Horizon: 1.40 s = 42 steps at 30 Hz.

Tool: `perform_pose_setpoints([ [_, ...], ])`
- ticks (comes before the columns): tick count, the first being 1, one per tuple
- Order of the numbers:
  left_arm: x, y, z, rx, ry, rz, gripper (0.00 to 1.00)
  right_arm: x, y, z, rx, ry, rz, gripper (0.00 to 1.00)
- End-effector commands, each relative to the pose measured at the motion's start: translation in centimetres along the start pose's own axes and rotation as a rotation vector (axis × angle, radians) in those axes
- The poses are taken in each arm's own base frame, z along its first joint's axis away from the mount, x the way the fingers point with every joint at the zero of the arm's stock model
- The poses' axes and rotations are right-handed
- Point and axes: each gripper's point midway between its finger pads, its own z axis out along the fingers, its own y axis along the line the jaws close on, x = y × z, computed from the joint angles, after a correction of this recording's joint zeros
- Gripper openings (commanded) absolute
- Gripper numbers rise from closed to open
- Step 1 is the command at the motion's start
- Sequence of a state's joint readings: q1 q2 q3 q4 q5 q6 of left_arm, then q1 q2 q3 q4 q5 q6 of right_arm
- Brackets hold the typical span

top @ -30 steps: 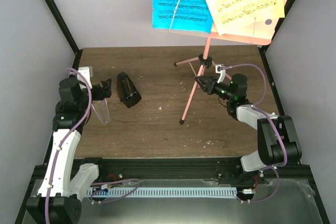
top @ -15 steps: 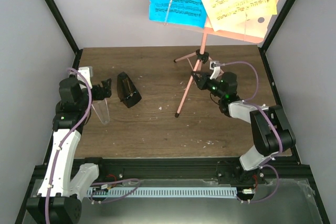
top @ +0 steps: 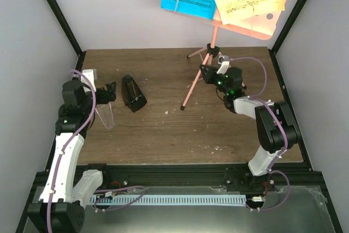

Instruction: Pack up the instrument practice props

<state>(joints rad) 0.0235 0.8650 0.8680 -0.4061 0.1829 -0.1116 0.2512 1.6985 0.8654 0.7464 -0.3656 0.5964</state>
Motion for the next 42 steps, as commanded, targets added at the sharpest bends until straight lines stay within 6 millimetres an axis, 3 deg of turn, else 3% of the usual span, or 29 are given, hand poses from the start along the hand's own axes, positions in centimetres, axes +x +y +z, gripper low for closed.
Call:
perform_pose_setpoints([
  [1,0.3,0.3,0.1,-0.02,0.005,-0.011,0.97,-2.0,-0.6,-0.7,0.059,-0.058,0.003,0.38],
  [5,0.0,0.6,0.4,-0.036,-0.001,-0.055,0.96,-1.9,0.3,-2.2,0.043,-0.058,-0.004,0.79],
  [10,-0.2,0.7,0.6,-0.05,0.004,-0.182,0.91,-1.5,1.1,-4.7,0.048,-0.045,-0.024,0.99],
  [14,0.3,-0.4,1.8,-0.067,0.015,-0.247,0.91,-1.5,1.4,-7.3,0.075,-0.047,-0.046,1.0],
  [18,1.1,-2.9,4.4,-0.066,0.066,-0.208,0.92,-1.3,2.4,-9.9,0.086,-0.031,-0.072,1.0],
  [21,1.8,-3.4,7.0,-0.09,0.12,-0.207,0.92,-0.7,3.6,-11.5,0.056,-0.001,-0.087,1.0],
  [26,1.7,-3.3,9.7,-0.168,0.138,-0.194,0.94,-0.3,4.7,-13.6,0.052,0.01,-0.128,1.0],
  [33,2.5,-3.3,12.6,-0.221,0.196,-0.172,0.93,1.3,5.3,-14.7,0.02,0.062,-0.127,1.0],
  [40,3.8,-3.7,14.3,-0.233,0.253,-0.115,0.81,3.4,4.5,-14.7,0.008,0.108,-0.095,1.0],
  [42,3.9,-3.7,14.5,-0.237,0.256,-0.092,0.72,4.0,4.4,-14.6,0.001,0.128,-0.084,1.0],
])
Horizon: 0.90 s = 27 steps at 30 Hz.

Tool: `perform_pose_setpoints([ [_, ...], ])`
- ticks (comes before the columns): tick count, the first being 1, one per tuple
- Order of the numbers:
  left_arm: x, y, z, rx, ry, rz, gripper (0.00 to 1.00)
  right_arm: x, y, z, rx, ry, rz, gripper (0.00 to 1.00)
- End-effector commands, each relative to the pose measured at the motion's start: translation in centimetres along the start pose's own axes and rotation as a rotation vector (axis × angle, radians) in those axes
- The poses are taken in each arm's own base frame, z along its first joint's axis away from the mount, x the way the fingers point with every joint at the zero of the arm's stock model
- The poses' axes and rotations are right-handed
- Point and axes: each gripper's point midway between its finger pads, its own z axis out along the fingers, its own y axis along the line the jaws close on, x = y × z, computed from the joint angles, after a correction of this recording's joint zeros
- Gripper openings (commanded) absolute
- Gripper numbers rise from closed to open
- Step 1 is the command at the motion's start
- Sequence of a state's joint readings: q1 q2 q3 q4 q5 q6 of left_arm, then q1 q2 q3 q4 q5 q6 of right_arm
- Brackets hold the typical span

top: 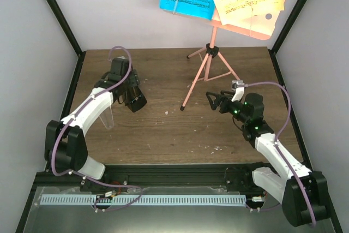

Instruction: Pack up the instrument practice props

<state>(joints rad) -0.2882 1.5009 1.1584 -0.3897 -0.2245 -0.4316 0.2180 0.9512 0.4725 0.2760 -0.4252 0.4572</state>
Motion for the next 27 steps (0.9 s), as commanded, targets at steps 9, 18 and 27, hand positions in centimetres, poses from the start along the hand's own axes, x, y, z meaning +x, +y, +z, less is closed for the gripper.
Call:
perform_pose_setpoints([
  [9,0.2,-0.4,0.4,-0.037,0.05,0.169,0.54,1.9,-0.2,-0.2,-0.021,0.049,0.02,1.0],
  [18,2.2,-3.8,-0.9,0.189,0.134,0.334,0.53,2.0,-0.2,-0.6,-0.011,0.051,0.015,1.0],
  [27,5.5,-6.2,-2.0,0.274,0.212,0.529,0.63,2.2,-0.4,-0.8,-0.001,0.053,0.017,1.0],
])
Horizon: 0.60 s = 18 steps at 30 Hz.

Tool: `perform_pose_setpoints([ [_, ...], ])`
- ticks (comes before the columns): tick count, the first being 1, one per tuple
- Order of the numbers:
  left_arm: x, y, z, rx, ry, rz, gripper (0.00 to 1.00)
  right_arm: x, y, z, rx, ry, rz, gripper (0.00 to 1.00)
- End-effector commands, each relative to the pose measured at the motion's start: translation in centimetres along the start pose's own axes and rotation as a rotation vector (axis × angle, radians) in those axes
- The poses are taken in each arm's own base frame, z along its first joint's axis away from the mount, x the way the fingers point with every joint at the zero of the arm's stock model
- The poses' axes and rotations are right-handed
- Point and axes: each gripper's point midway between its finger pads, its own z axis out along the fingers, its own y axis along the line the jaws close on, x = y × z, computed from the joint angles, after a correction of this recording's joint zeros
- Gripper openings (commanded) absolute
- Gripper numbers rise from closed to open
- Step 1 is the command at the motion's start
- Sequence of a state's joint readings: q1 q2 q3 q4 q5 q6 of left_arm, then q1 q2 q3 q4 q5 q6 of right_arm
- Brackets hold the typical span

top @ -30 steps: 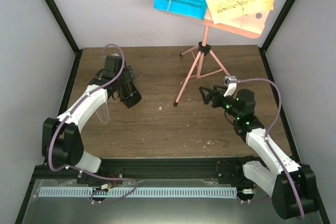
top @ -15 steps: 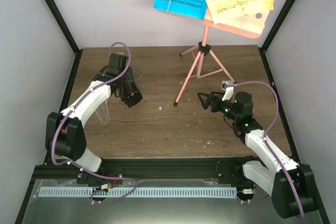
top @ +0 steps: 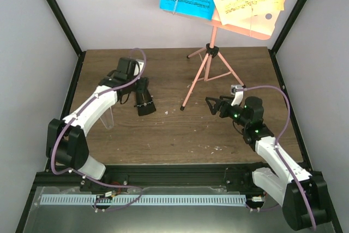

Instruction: Pack up the instrument practice props

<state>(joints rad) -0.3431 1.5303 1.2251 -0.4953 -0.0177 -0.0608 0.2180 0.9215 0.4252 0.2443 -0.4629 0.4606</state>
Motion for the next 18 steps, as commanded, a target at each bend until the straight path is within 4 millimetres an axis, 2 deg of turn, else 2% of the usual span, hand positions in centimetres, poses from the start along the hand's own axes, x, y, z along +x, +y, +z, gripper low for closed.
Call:
perform_pose_setpoints([
  [1,2.1,-2.2,-0.2,0.049,0.09,0.111,0.7,0.0,-0.2,-0.3,0.015,-0.003,-0.007,1.0],
  [3,1.9,-1.7,-0.2,-0.015,0.081,0.1,0.8,-0.1,-0.3,-0.4,0.021,-0.005,-0.006,1.0],
  [6,0.9,-1.8,-0.9,-0.073,0.033,0.038,0.84,-0.1,-0.3,-0.4,0.022,-0.005,-0.008,1.0],
  [12,-0.7,-2.2,-2.3,-0.152,-0.07,-0.131,0.87,0.0,-0.5,-0.4,0.034,0.0,-0.007,1.0],
  [18,-0.5,-1.5,-1.2,-0.222,-0.062,-0.213,0.88,-0.1,-0.5,-0.8,0.05,-0.007,-0.017,1.0],
])
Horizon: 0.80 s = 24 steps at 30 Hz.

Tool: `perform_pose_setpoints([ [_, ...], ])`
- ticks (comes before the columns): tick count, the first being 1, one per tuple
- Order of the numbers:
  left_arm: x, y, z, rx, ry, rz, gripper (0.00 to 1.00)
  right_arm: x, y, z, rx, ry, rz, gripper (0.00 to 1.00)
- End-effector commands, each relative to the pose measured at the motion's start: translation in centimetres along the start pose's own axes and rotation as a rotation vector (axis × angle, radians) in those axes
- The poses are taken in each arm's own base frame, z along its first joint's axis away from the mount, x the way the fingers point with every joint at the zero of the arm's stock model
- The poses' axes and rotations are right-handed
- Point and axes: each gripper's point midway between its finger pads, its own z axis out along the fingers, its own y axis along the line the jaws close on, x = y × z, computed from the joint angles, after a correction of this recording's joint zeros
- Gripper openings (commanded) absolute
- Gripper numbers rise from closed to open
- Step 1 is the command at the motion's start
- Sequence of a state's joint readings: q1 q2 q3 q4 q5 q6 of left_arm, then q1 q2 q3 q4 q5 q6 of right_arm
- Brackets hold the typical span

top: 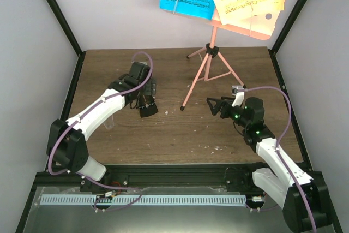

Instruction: Pack up the instrument practice props

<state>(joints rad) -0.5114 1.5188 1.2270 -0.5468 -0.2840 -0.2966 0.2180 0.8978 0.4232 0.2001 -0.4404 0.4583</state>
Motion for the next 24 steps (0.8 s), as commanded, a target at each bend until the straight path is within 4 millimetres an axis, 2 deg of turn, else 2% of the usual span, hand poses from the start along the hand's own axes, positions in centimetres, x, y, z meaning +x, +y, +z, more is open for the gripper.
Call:
perform_pose_setpoints([
  [1,-1.3,1.0,0.4,-0.083,-0.034,-0.107,0.88,-0.4,-0.2,-0.5,0.024,-0.016,-0.025,1.0],
  [6,-1.2,1.1,1.0,-0.104,-0.027,-0.097,0.84,-0.3,-0.1,-0.6,0.019,-0.018,-0.021,1.0],
  [10,-1.2,1.2,0.8,-0.136,-0.041,-0.058,0.66,0.0,0.0,-0.5,0.003,-0.006,-0.01,1.0],
  [15,-0.8,0.8,0.5,-0.127,-0.04,0.003,0.56,0.3,-0.2,-0.4,0.006,-0.001,-0.005,1.0],
  [20,0.7,0.0,0.1,-0.056,0.001,0.099,0.51,0.0,0.0,-0.4,0.005,-0.004,-0.006,1.0],
  [24,2.5,-1.0,-1.3,0.049,0.04,0.163,0.48,-0.3,0.2,-0.4,-0.001,-0.004,-0.007,1.0],
])
